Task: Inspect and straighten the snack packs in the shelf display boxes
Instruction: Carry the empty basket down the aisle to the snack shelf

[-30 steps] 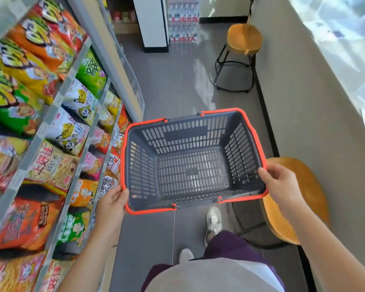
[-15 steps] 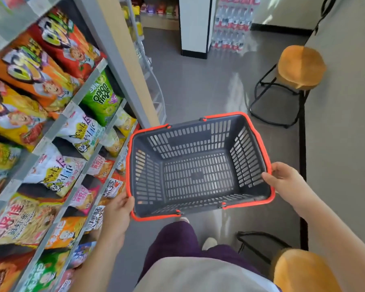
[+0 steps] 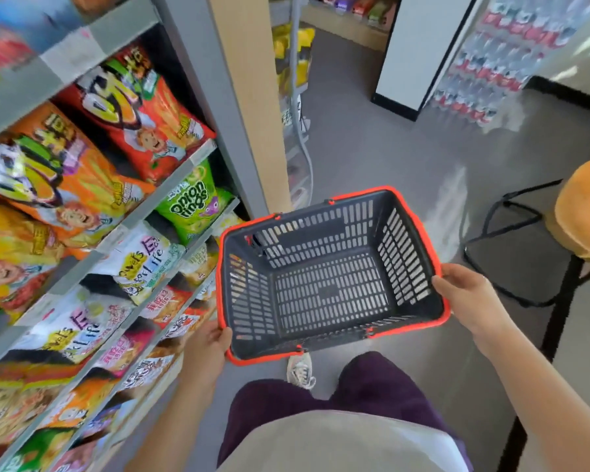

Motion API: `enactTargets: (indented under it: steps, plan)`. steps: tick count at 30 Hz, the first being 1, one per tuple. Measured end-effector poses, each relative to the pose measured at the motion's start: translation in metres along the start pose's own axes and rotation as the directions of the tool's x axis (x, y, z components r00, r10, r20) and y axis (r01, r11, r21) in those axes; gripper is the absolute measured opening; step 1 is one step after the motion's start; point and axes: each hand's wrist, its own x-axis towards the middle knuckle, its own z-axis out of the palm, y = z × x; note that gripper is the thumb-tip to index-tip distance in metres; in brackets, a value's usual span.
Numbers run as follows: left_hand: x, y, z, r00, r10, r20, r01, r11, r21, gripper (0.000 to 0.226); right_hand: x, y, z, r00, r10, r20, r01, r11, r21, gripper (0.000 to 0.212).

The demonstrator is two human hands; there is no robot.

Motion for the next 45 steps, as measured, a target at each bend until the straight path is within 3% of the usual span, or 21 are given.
enactTargets:
  steps: [5, 8, 13, 16, 18, 24, 27, 32, 36, 40, 45]
  plan:
    - [0.011, 0.011, 0.042, 0.987, -0.068, -0.142, 0.048, 0.989, -0.142, 0.024, 0.102, -0.028, 0.008, 0.983, -0.013, 0.185, 0.041, 0.988, -0.146, 0.022]
    - [0.006, 0.001, 0.065, 0.957, -0.146, -0.251, 0.091, 0.972, -0.216, 0.018, 0.153, -0.042, 0.020, 0.942, 0.052, 0.331, 0.026, 0.973, -0.229, 0.019]
    - [-0.013, -0.022, 0.091, 0.853, -0.349, -0.387, 0.184, 0.897, -0.403, 0.025, 0.188, -0.067, 0.054, 0.859, 0.085, 0.504, 0.087, 0.947, -0.308, 0.032]
    - [-0.020, -0.046, 0.096, 0.772, -0.452, -0.447, 0.226, 0.853, -0.470, 0.029, 0.190, -0.070, 0.086, 0.773, 0.120, 0.623, 0.152, 0.918, -0.366, 0.039]
    - [-0.023, -0.067, 0.094, 0.726, -0.506, -0.466, 0.248, 0.825, -0.508, 0.029, 0.187, -0.066, 0.115, 0.733, 0.143, 0.665, 0.177, 0.904, -0.390, 0.039]
    - [-0.014, -0.137, 0.070, 0.647, -0.599, -0.472, 0.313, 0.773, -0.552, 0.035, 0.176, -0.027, 0.208, 0.744, 0.182, 0.643, 0.218, 0.843, -0.491, 0.036]
    - [0.009, -0.177, 0.057, 0.624, -0.623, -0.471, 0.388, 0.771, -0.506, 0.027, 0.182, 0.002, 0.248, 0.725, 0.212, 0.655, 0.274, 0.785, -0.556, 0.026]
    - [0.072, -0.240, 0.056, 0.629, -0.582, -0.516, 0.545, 0.803, -0.241, 0.011, 0.217, 0.068, 0.306, 0.728, 0.255, 0.637, 0.303, 0.713, -0.632, 0.019]
    - [0.139, -0.297, 0.065, 0.688, -0.559, -0.463, 0.605, 0.794, -0.059, 0.009, 0.266, 0.132, 0.346, 0.729, 0.342, 0.593, 0.244, 0.679, -0.692, 0.017]
    - [0.211, -0.351, 0.078, 0.757, -0.519, -0.396, 0.614, 0.772, 0.162, 0.022, 0.314, 0.189, 0.386, 0.758, 0.299, 0.580, 0.282, 0.651, -0.705, 0.019]
    - [0.284, -0.407, 0.100, 0.743, -0.555, -0.374, 0.625, 0.776, 0.089, 0.012, 0.364, 0.253, 0.438, 0.795, 0.232, 0.560, 0.296, 0.659, -0.692, 0.022]
